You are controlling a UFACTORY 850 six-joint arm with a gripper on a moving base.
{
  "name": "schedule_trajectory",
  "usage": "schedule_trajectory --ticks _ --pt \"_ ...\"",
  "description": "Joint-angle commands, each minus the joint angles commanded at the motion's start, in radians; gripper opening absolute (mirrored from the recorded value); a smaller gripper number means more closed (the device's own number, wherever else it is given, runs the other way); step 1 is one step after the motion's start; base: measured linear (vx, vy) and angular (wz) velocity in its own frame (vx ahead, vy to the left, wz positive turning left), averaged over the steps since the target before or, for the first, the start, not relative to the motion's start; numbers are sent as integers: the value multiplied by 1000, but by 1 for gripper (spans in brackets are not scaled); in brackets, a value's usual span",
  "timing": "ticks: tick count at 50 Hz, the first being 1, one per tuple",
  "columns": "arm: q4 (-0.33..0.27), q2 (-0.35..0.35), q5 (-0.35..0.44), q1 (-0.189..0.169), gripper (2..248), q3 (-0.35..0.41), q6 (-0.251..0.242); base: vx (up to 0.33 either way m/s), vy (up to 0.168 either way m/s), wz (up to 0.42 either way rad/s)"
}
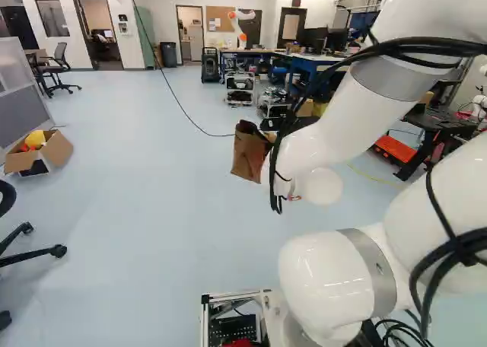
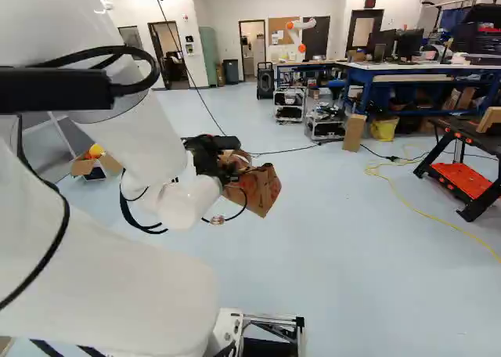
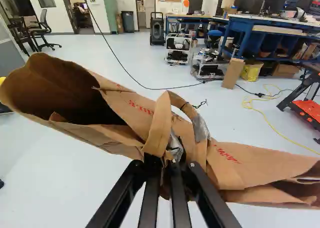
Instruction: Pick up the grocery bag from the ground
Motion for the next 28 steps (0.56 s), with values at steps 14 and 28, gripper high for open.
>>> schedule_trajectory --ticks 14,28 --pt "0 0 0 0 22 0 0 0 0 0" --pt "0 0 0 0 22 0 0 0 0 0"
